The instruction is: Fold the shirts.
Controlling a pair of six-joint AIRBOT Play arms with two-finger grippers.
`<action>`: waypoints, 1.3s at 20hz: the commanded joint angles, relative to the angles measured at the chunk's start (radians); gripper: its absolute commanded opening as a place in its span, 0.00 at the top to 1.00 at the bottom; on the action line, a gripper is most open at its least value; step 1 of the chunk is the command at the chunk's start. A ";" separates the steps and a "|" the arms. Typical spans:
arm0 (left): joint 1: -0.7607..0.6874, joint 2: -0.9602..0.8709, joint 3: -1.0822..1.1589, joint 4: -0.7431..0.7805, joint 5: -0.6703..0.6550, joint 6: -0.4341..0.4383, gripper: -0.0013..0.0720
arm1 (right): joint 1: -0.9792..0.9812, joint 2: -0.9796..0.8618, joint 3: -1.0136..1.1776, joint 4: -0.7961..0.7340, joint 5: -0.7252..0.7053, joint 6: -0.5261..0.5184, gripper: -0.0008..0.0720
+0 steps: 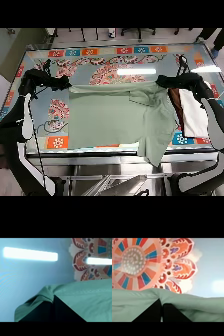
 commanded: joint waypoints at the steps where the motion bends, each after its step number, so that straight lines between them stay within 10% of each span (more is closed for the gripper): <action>1: -0.011 -0.024 0.098 0.130 0.145 -0.048 0.96 | -0.015 -0.011 0.059 -0.109 -0.111 0.035 0.96; 7: -0.016 -0.002 -0.031 0.135 0.223 -0.047 0.96 | -0.003 0.005 0.057 -0.557 -0.353 0.195 0.96; 26: -0.077 -0.003 -0.105 0.254 0.231 -0.077 0.96 | 0.040 -0.060 0.053 -0.563 -0.315 0.195 0.95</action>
